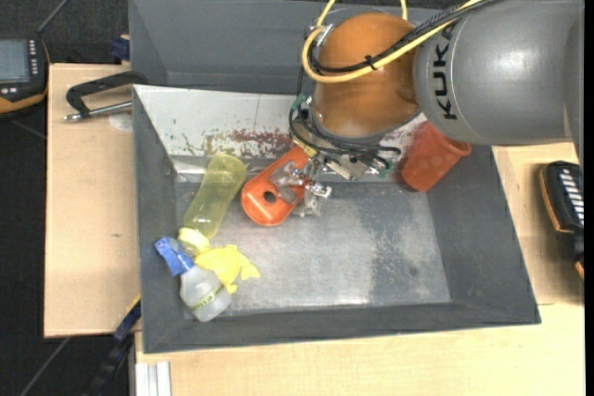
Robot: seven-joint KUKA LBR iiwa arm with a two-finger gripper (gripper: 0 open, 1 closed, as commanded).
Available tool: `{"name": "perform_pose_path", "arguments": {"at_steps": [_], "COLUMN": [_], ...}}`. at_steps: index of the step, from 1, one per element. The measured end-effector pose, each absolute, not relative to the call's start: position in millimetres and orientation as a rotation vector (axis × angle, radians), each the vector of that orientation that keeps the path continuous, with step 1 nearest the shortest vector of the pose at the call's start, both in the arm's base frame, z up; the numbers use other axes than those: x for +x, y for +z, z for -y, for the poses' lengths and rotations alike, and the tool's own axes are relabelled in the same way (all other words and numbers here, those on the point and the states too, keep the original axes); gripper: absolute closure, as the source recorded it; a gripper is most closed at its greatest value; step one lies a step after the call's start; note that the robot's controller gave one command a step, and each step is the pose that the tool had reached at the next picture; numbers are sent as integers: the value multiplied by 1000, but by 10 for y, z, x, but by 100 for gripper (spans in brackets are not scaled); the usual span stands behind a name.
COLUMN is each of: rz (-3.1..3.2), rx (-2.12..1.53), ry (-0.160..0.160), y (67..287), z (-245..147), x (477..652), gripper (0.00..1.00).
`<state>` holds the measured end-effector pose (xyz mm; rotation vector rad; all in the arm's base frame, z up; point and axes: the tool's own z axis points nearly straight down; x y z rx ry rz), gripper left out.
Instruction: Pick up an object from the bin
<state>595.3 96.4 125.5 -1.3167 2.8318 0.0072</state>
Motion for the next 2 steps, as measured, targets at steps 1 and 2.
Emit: {"name": "perform_pose_path", "arguments": {"at_steps": [1, 2], "rz": [-2832, -2836], "rx": [-1316, -1308], "ry": [7, 10], "y": [1255, 1809], "z": [-964, -963], "x": [5953, 5985], "gripper": [100, 100]}}
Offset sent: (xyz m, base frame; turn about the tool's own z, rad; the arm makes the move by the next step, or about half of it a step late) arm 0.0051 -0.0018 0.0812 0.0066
